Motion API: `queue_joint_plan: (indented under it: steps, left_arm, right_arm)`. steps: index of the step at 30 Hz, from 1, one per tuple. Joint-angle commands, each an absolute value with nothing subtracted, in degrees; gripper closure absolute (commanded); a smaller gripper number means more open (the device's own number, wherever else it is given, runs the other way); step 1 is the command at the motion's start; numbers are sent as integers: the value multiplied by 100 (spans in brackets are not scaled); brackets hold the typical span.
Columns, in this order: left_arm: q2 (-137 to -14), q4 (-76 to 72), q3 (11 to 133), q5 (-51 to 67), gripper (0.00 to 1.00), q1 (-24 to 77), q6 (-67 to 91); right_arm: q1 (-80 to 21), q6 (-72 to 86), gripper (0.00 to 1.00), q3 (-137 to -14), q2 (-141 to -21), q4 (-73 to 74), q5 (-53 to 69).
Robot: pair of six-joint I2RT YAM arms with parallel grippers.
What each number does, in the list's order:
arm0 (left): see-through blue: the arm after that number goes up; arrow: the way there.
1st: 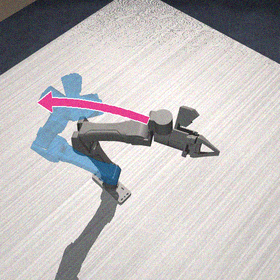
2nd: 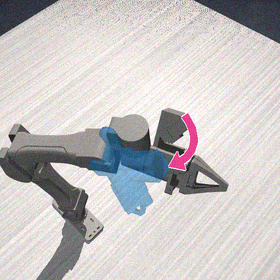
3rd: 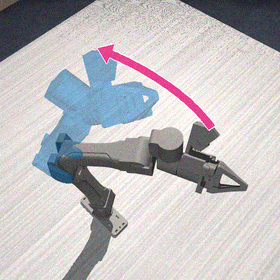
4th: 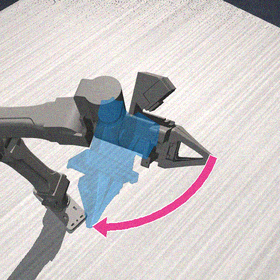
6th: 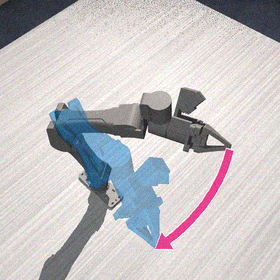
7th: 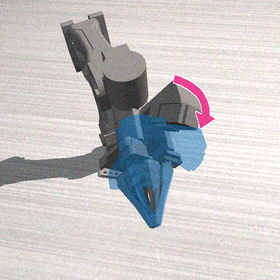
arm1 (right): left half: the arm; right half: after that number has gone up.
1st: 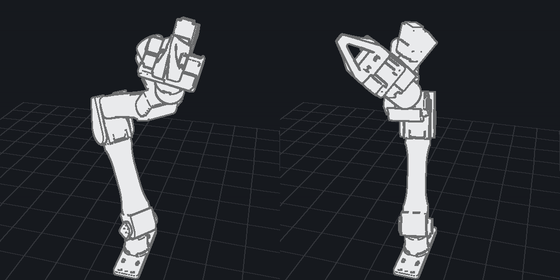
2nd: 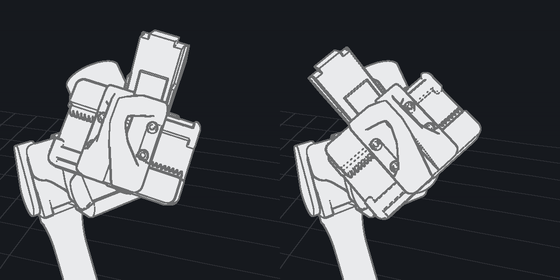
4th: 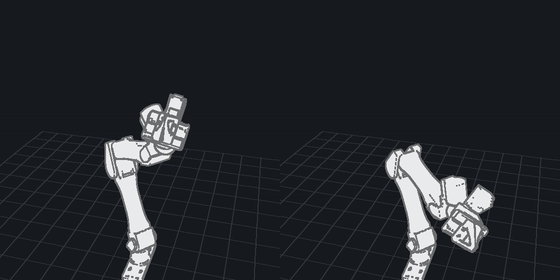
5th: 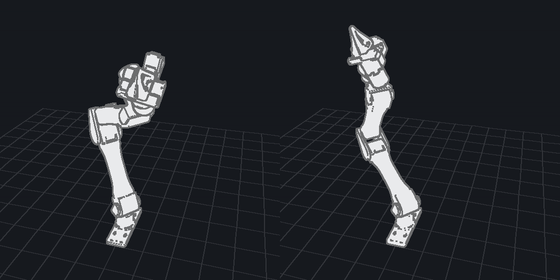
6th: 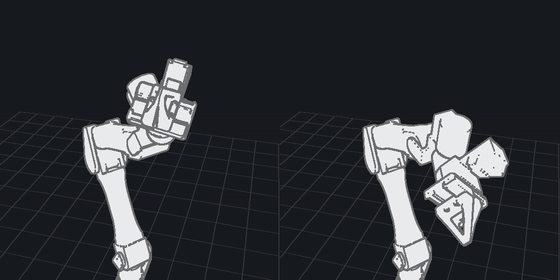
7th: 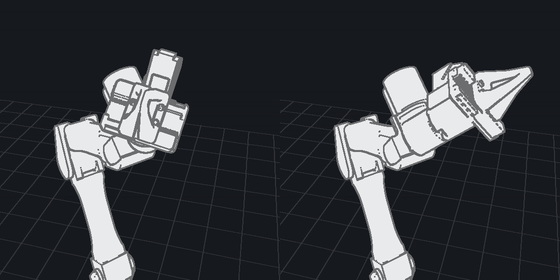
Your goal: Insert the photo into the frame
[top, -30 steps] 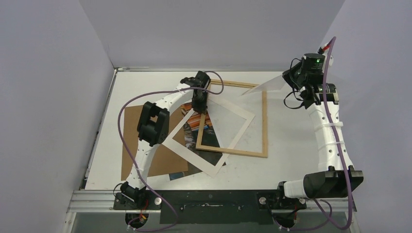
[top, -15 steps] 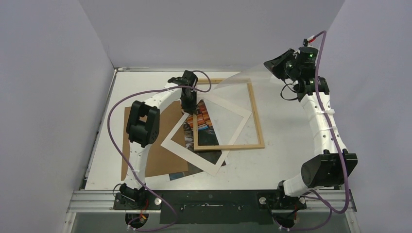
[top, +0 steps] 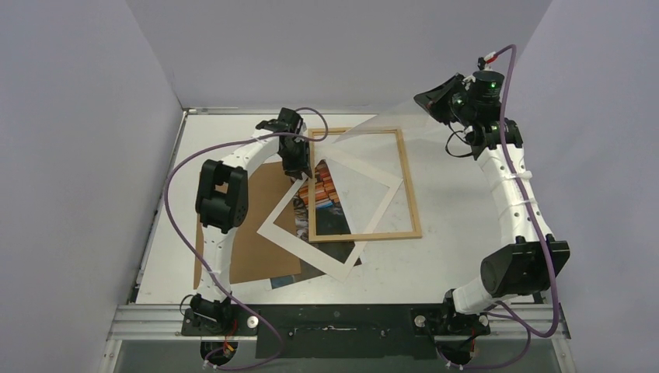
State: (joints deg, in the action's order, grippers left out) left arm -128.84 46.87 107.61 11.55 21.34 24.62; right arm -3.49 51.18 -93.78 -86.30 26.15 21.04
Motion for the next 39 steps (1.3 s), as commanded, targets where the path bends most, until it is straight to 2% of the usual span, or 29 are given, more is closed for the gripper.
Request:
queue_joint_plan:
  steps: [1,4,9,22,29,39]
  left_arm:
    - [-12329,4497,10907,1414,64,1882,2433]
    - [-12130,4403,10888,1642,59,1620,2665]
    - [-11709,4137,10749,2064,45,1059,3219]
    - [-10921,4052,10195,1917,30,94,3508]
    - [-10777,4051,9940,1820,27,-161,3490]
    - [-10672,4152,9660,1474,26,-448,3542]
  right_arm:
    - [-431,5159,100,-9673,-8670,2156,2228]
    - [-503,5167,100,-9700,-8728,2136,2241]
    - [-673,5282,100,-9832,-8921,2000,2203]
    - [-1570,5731,100,-11413,-10126,1281,2364]
    - [-1930,6137,100,-11838,-10710,828,2719]
    - [-2193,6519,100,-10730,-10875,523,3211]
